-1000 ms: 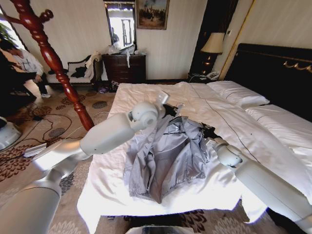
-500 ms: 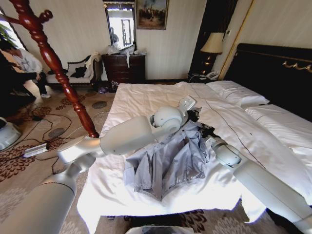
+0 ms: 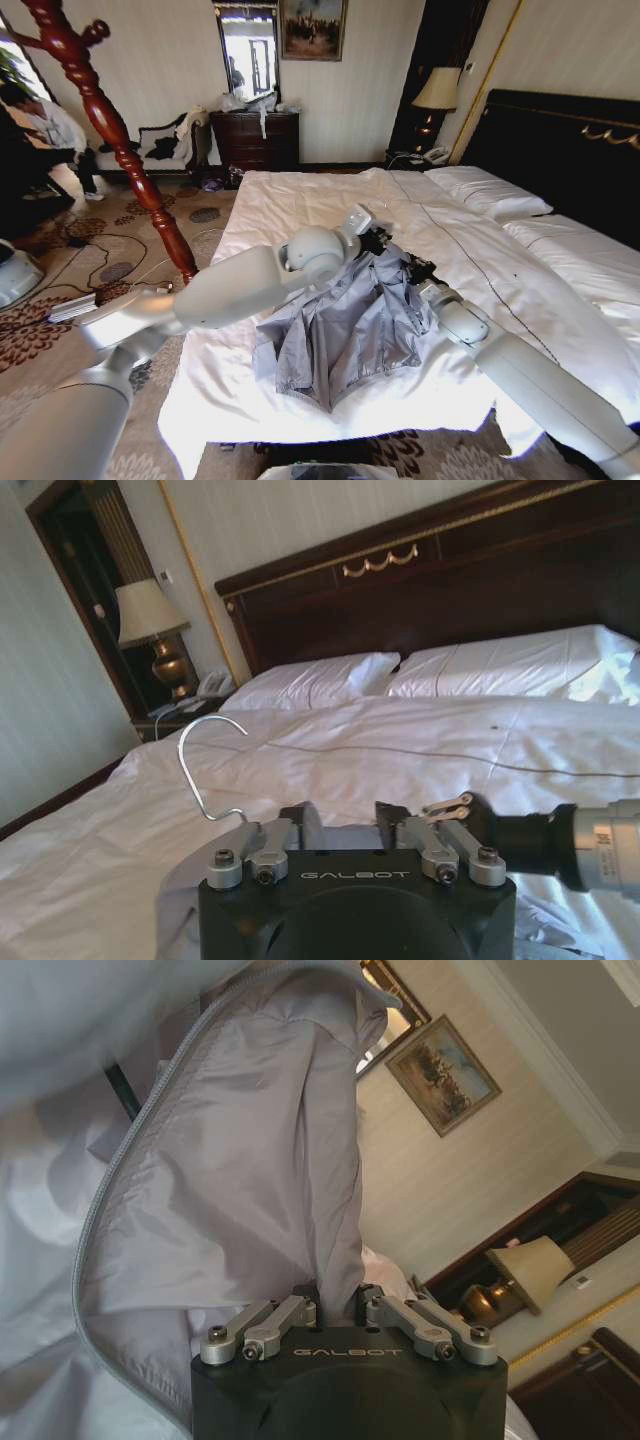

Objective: Pick up the clothes from the bed and hang them on the clothes hanger.

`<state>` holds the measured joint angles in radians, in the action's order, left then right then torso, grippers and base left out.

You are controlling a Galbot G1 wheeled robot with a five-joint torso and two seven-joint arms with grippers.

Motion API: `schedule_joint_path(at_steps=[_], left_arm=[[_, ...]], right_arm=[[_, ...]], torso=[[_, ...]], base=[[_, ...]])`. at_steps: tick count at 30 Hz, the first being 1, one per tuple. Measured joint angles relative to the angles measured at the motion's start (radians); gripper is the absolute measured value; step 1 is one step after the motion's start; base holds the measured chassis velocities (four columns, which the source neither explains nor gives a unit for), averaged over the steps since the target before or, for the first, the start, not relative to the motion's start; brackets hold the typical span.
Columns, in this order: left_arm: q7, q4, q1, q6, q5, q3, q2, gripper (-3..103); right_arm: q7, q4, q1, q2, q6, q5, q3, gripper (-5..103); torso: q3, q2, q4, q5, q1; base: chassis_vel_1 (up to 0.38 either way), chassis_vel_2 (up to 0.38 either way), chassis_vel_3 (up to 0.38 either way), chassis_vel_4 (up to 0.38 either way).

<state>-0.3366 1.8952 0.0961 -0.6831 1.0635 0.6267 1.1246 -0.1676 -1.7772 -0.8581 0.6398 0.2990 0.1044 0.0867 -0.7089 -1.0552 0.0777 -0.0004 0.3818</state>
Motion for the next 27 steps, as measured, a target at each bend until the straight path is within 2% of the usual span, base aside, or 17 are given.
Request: schedule_joint_path(at_steps=[2,5,9,12,13,14,16,18,20,21,24,27], left_arm=[[0.006,0.023,-0.003,0.019,0.009,-0.006,-0.02,52],[0.008,0.05,-0.005,0.033,0.026,-0.021,-0.037,57],[0.009,0.108,0.0,0.056,0.058,-0.055,-0.072,80],[0.012,0.132,0.009,0.062,0.079,-0.078,-0.096,80],[0.013,0.143,0.013,0.063,0.092,-0.091,-0.111,90],[0.014,0.156,0.017,0.065,0.107,-0.109,-0.138,95],[0.015,0.163,0.017,0.065,0.12,-0.122,-0.159,95],[0.017,0.171,0.014,0.066,0.146,-0.149,-0.207,100],[0.035,0.17,-0.007,0.069,0.161,-0.179,-0.287,100],[0.035,0.17,-0.007,0.069,0.161,-0.179,-0.287,100],[0.071,0.161,-0.033,0.074,0.161,-0.201,-0.369,100],[0.101,0.158,-0.047,0.074,0.154,-0.205,-0.403,100]], right_arm=[[-0.014,-0.008,0.0,0.01,-0.006,0.015,-0.002,15],[-0.032,-0.006,-0.001,0.025,-0.018,0.014,-0.004,15],[-0.062,0.004,-0.001,0.052,-0.035,0.006,-0.004,15],[-0.07,0.01,0.002,0.059,-0.049,-0.011,-0.002,15],[-0.073,0.014,0.004,0.062,-0.061,-0.024,0.0,15],[-0.074,0.017,0.005,0.063,-0.075,-0.044,0.004,15],[-0.074,0.019,0.005,0.064,-0.085,-0.057,0.007,15],[-0.076,0.02,0.003,0.064,-0.1,-0.078,0.013,15],[-0.081,0.021,-0.001,0.061,-0.118,-0.111,0.021,15],[-0.081,0.021,-0.001,0.061,-0.118,-0.111,0.021,15],[-0.088,0.027,-0.001,0.06,-0.157,-0.174,0.027,15],[-0.09,0.026,0.002,0.06,-0.17,-0.207,0.028,15]], torso=[[0.0,0.0,0.0,0.0,0.0],[0.0,0.0,0.0005,0.0,0.0],[0.0,0.0,0.0004,0.0001,0.0],[0.0,0.0,0.0002,0.0001,0.0],[0.0,0.0,0.0003,0.0001,0.0],[0.0,0.0,0.0003,0.0002,0.0],[0.0,0.0,0.0003,0.0002,0.0],[0.0,0.0,0.0003,0.0001,0.0],[0.0,0.0,0.0,-0.0001,0.0],[0.0,0.0,0.0,-0.0001,0.0],[0.0,0.0,0.0,-0.0001,0.0],[0.0,0.0,0.0004,0.0001,0.0]], base=[[0.0,0.0,0.0,0.0],[0.0,0.0,0.0,0.0],[0.0,0.0,0.0,0.0],[0.0,0.0,0.0,0.0],[0.0,0.0,0.0,0.0],[0.0,0.0,0.0,0.0],[0.0,0.0,0.0,0.0],[0.0,0.0,0.0,0.0],[0.0,0.0,0.0,0.0],[0.0,0.0,0.0,0.0],[0.0,0.0,0.0,0.0],[0.0,0.0,0.0,0.0]])
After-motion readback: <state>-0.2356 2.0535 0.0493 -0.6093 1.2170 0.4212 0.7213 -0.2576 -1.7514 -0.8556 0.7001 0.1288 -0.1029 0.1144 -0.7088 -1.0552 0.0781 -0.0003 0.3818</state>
